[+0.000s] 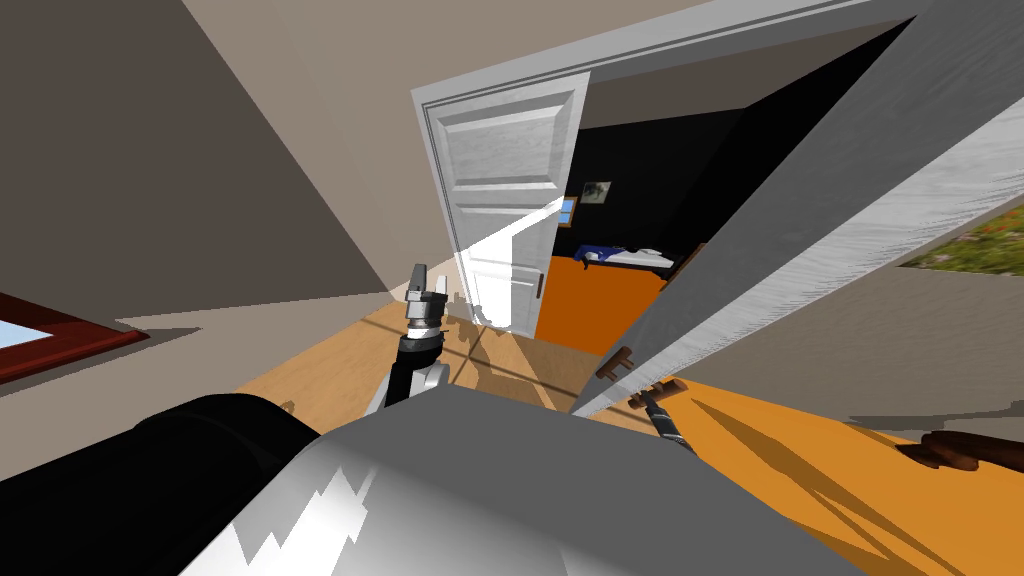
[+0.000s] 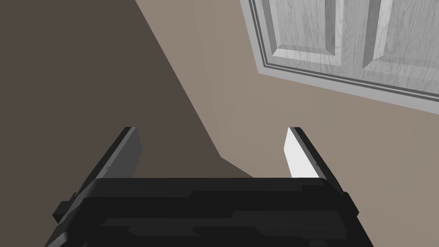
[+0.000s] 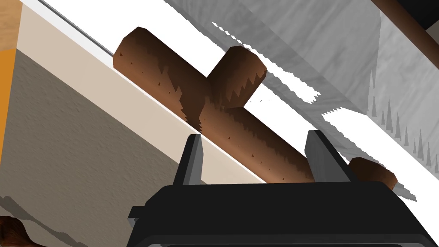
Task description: Pull the door open
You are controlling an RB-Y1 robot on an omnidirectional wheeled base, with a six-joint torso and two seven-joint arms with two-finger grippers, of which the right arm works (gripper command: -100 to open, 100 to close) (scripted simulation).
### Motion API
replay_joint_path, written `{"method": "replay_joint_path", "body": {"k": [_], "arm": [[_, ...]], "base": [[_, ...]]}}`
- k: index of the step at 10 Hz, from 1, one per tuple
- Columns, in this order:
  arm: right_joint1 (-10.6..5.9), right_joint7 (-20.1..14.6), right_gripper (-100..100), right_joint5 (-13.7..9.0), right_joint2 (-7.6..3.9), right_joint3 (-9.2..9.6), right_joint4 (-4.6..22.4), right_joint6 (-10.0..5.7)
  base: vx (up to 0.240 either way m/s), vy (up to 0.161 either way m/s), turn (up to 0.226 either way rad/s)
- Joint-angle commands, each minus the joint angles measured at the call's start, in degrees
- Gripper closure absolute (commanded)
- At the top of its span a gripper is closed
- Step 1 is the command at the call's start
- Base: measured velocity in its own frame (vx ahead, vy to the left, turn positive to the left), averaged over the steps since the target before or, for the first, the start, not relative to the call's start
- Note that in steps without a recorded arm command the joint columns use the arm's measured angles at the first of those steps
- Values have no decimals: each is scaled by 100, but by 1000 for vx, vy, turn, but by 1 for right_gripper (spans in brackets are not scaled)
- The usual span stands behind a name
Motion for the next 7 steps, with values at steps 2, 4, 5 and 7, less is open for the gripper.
{"method": "replay_joint_path", "body": {"k": [2,4,5,7], "arm": [[-45,-184,100,-43,62,9,7,11],[-45,-184,100,-43,62,9,7,11],[-45,-184,100,-43,62,9,7,11],[-45,-184,100,-43,62,9,7,11]], "base": [[-2,-7,2],[4,7,-5],[0,0,0],[0,0,0]]}}
